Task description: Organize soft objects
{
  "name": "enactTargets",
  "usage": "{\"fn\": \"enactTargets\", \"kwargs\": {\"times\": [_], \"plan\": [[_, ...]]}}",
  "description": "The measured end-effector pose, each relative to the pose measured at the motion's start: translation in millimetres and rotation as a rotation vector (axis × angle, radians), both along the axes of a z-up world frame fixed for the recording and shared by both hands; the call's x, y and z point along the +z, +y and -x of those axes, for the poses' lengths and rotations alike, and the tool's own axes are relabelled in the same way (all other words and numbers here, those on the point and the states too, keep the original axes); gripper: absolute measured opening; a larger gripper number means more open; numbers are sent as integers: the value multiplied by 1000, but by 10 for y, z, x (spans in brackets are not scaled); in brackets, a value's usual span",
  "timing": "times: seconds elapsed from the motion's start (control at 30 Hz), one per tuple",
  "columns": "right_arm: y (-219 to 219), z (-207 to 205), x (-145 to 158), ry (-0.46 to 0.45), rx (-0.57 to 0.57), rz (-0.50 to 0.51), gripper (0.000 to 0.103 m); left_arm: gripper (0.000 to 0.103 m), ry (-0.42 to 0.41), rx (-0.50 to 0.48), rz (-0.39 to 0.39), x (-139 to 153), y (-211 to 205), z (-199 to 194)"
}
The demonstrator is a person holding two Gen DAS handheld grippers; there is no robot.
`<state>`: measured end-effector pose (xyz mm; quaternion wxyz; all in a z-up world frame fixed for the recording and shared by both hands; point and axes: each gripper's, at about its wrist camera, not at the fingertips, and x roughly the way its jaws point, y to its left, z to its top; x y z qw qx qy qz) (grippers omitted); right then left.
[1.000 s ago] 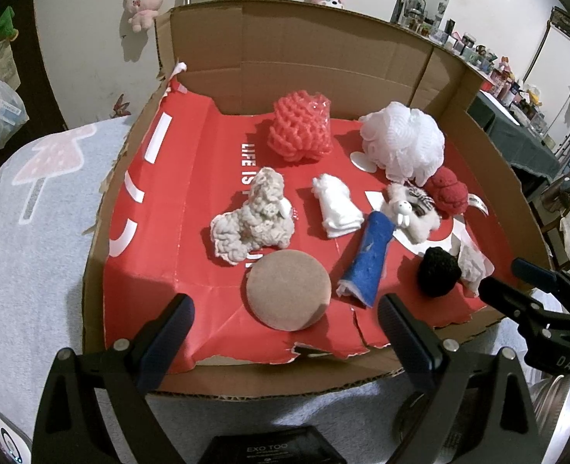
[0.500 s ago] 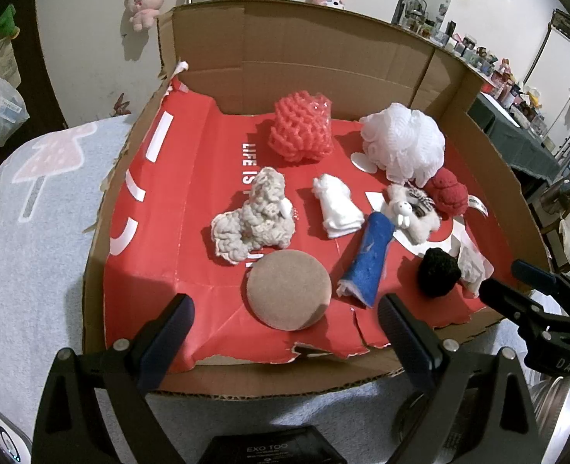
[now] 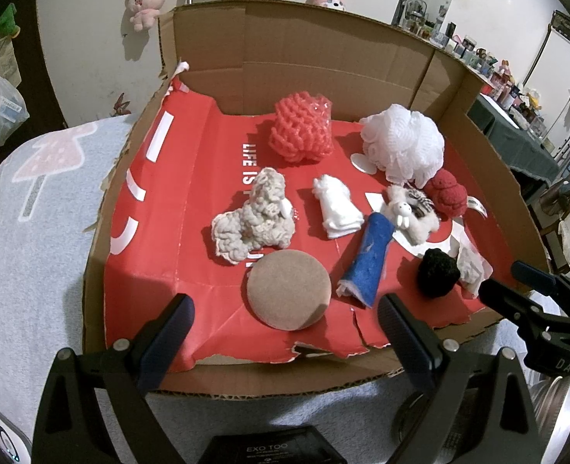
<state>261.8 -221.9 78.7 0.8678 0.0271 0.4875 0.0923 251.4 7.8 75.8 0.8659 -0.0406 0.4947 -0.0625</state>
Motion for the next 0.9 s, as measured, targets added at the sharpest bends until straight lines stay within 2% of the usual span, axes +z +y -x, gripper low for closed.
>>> {"fn": "enactTargets", "kwargs": {"times": [0.67,0.8,0.9], "plan": [[9,-14,9,15,0,9,83,98,13,20,12,25,28,4],[-53,-14,101,-5,-24,-9,83,98,-44,39,-13,206,38,58],[-84,35,283,-57,-31,3,83,98,-104,52,-34,399,57,146]]}}
